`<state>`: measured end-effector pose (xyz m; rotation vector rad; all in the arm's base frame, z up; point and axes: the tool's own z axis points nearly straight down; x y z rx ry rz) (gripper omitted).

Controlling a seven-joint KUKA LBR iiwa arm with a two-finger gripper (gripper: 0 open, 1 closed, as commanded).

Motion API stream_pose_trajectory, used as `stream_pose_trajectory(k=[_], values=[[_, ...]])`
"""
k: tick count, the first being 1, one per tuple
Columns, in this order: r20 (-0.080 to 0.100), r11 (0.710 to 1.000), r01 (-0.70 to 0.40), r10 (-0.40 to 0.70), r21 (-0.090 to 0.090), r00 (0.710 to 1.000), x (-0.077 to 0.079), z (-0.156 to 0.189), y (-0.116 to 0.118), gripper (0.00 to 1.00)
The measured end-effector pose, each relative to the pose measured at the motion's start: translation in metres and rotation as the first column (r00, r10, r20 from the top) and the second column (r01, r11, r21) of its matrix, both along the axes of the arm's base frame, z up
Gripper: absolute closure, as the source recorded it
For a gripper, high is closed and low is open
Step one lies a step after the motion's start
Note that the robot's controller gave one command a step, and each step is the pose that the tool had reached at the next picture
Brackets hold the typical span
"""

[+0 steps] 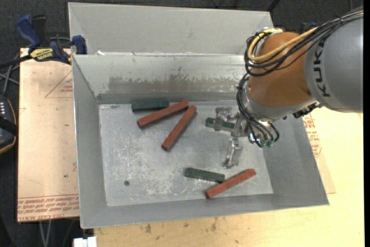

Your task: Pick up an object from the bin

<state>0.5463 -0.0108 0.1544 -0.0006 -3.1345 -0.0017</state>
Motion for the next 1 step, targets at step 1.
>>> stream_pose_trajectory(k=[1], values=[[0.008,1.000,0.000,0.000,0.000,1.000,0.0018,0.0044,0.0000,0.00]])
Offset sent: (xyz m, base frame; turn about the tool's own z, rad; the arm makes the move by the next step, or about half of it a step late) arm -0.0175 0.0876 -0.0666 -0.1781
